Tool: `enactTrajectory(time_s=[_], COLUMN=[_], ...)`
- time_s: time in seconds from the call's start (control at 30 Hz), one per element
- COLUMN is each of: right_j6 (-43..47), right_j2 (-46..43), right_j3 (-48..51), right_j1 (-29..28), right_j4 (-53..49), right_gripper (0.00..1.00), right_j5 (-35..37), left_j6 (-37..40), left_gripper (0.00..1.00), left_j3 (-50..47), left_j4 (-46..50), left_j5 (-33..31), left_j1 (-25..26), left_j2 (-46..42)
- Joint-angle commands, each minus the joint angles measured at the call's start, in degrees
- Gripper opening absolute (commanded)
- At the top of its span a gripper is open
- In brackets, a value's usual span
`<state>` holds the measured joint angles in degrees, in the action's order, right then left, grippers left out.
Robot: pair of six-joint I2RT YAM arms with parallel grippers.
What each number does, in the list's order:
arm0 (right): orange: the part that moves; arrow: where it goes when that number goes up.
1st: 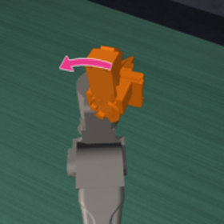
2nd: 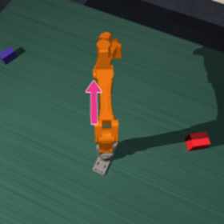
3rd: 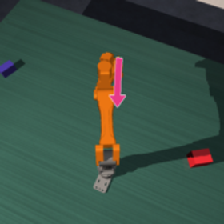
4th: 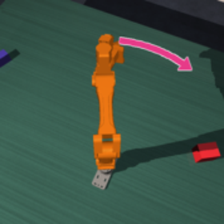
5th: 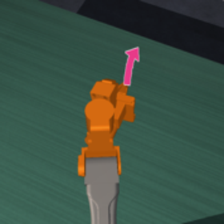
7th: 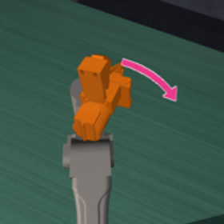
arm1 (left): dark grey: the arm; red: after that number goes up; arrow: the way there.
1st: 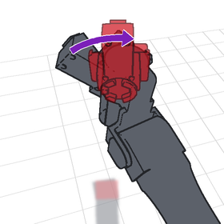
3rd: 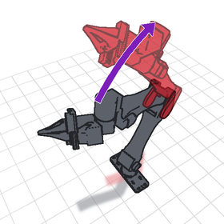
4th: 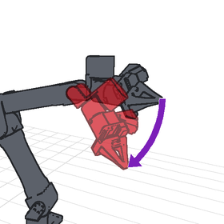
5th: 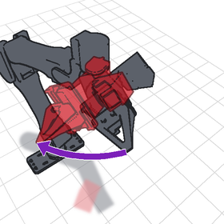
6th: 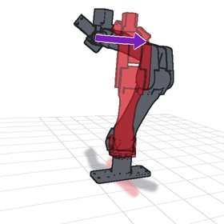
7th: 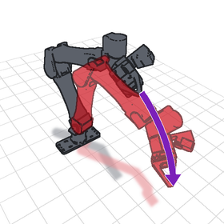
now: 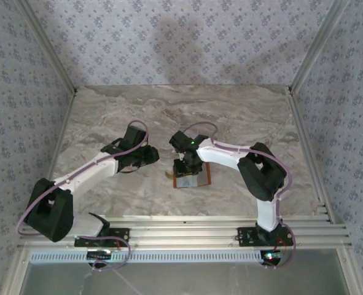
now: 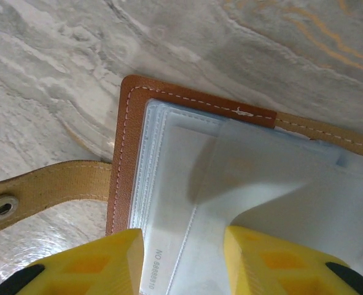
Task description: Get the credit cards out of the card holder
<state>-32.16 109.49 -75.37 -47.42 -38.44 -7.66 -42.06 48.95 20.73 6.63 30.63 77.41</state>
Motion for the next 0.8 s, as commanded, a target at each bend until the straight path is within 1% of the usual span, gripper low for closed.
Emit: enactTrajectory(time_s=[0.0, 0.33, 0.47, 0.57, 0.77], right_j6=[0.83, 0.90, 0.87, 0.87, 0.61], right_j2=[-0.62, 0.97, 2.03, 2.71, 3.62], right_j3=[-1.36, -1.45, -1.40, -1.35, -1.33], right_j1=[-0.52, -0.57, -0.93, -1.09, -1.48], right_j4=[-5.53, -6.67, -6.74, -6.65, -6.99], right_gripper=[0.43, 0.44, 0.41, 0.37, 0.25], right_j5=[5.19, 8.65, 9.23, 9.63, 10.72], left_j6=[0.39, 0.30, 0.29, 0.24, 0.40], left_gripper=[0.30, 0.30, 0.30, 0.30, 0.30], left_j3=[0.51, 0.23, 0.16, 0.07, 0.23], left_j4=[-0.78, -1.13, -1.20, -1.22, -1.22], left_j5=[0.75, 1.13, 1.01, 0.96, 1.10], left_j1=[-0.36, -0.35, -0.35, -0.32, -0.34], left_j2=[0.45, 0.75, 0.64, 0.64, 0.90])
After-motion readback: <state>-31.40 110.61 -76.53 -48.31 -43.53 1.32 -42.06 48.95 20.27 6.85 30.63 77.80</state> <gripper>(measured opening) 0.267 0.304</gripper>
